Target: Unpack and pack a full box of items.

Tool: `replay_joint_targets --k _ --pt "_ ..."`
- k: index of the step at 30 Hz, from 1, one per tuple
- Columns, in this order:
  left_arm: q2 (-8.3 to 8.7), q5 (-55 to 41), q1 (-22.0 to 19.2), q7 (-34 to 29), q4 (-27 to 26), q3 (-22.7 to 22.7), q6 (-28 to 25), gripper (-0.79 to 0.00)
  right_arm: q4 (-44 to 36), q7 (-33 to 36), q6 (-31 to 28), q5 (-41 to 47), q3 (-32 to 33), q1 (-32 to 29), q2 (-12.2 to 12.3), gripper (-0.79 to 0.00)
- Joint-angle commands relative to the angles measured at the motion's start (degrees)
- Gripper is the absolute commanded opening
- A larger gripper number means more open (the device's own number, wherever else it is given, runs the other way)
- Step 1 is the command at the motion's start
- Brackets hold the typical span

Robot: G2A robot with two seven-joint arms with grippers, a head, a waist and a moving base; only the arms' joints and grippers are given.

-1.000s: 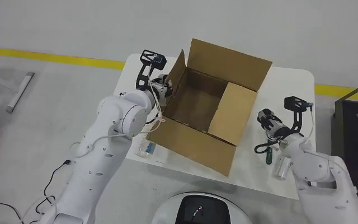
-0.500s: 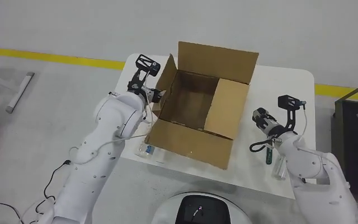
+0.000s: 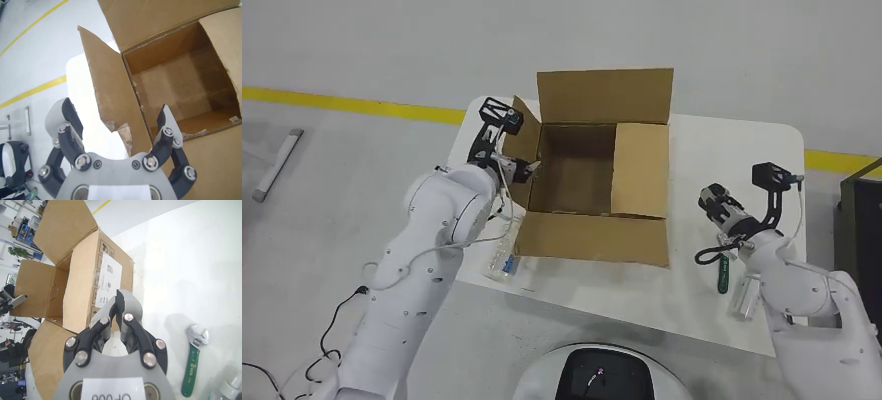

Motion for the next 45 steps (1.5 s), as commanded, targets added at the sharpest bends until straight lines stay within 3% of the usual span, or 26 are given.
replay_joint_targets --k 1,9,26,33,40,45 --pt "0.08 3.93 -0.14 -0.41 0.35 0.09 -0.44 0.000 0.25 -0.25 -0.70 1.83 0.39 0.48 -0.04 -0.785" --pt "0.38 8.73 -0.16 -0.33 -0.62 -0.72 -2.31 0.000 2.69 -3.03 -2.80 7.47 -0.89 3.94 -0.44 -0.785" --pt "0.16 14.30 0.63 1.51 6.91 0.18 -3.80 0.000 11.60 -3.30 -0.02 7.11 -9.73 10.64 -1.37 -0.785" --pt "-0.05 14.19 0.38 2.25 5.22 -0.29 -3.88 0.000 11.25 -3.12 -0.02 7.84 -9.11 10.42 -1.33 -0.785" --pt "-1.16 0.37 -1.78 6.86 -1.93 -1.39 -2.82 0.000 7.08 -2.05 0.34 9.04 -3.88 7.93 -0.73 -0.785" --pt "-2.81 -18.68 -4.14 9.83 -0.46 1.64 -5.29 0.000 3.83 0.03 0.49 9.67 1.82 4.97 -0.05 -0.785"
